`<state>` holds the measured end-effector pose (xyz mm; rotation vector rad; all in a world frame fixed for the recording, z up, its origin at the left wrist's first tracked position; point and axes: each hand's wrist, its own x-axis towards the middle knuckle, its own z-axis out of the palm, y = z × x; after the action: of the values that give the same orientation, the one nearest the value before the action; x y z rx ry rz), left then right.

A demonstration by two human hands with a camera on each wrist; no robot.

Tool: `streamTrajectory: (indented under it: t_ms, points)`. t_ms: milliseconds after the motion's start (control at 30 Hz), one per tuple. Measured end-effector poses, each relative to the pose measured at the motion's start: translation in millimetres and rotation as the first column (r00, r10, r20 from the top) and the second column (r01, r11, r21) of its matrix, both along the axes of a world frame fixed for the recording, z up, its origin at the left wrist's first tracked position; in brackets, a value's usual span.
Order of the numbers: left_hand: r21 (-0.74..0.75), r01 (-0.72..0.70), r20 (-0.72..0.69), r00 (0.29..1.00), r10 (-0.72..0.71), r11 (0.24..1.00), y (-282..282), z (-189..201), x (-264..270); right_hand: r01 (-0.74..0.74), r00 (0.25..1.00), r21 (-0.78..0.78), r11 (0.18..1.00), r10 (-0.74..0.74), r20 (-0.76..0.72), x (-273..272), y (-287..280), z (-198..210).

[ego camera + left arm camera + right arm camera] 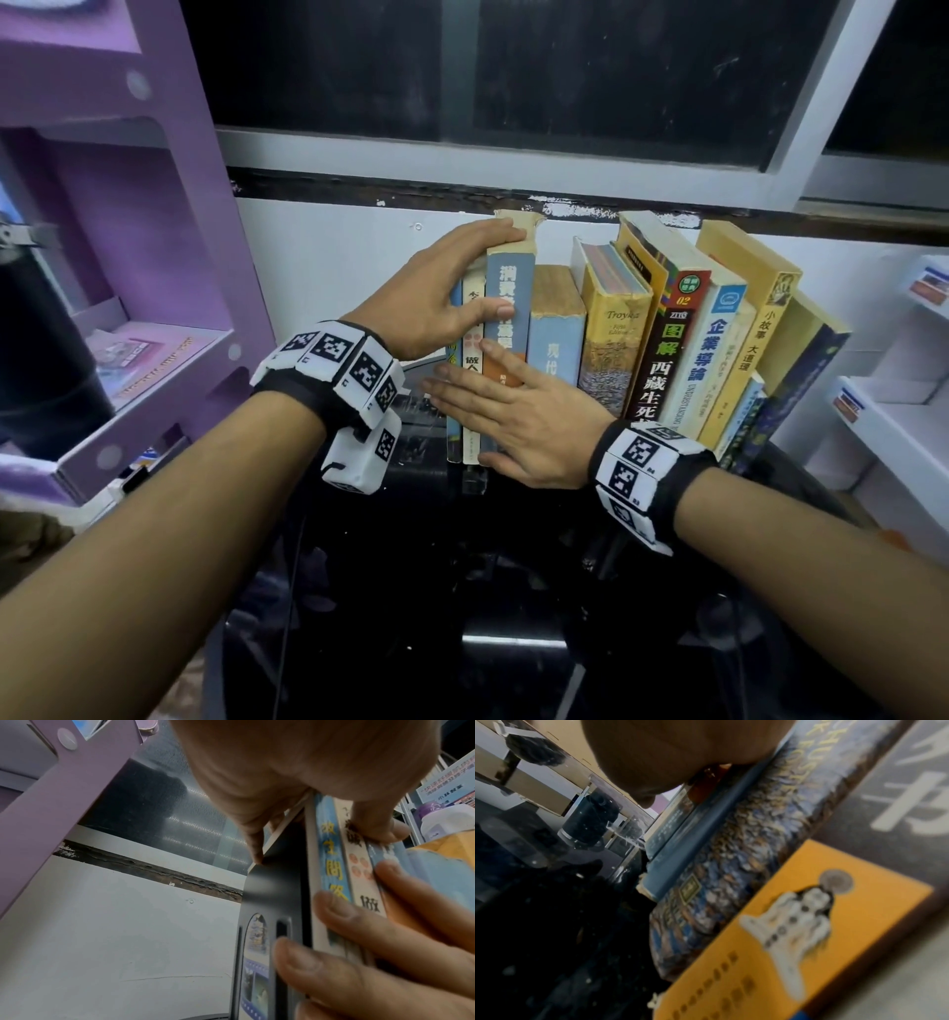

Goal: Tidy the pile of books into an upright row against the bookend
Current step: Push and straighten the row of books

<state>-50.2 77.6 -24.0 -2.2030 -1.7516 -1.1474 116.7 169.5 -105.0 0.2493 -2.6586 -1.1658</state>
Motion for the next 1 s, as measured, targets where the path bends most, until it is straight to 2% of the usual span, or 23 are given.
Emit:
streamTrajectory:
  t_ms: [267,733,1000]
  points:
    - [-0.027,-0.042,-0.067,0.997,0.040,0.999,5,4,-7,0.039,0.999,0.001,0.999,-0.039,0.029,-3,3,3]
    - [-0.046,-0.086,-0.066,0.994,0.083,0.995,-1,3,0,0.018,1.000,-0.028,0.999,-0.018,0.025,1,-4,6]
    - [-0.016,-0.164,-0.271,0.950,0.154,0.986,0,19,10,0.030,0.999,-0.100,0.995,-0.026,0.040,19,-10,8]
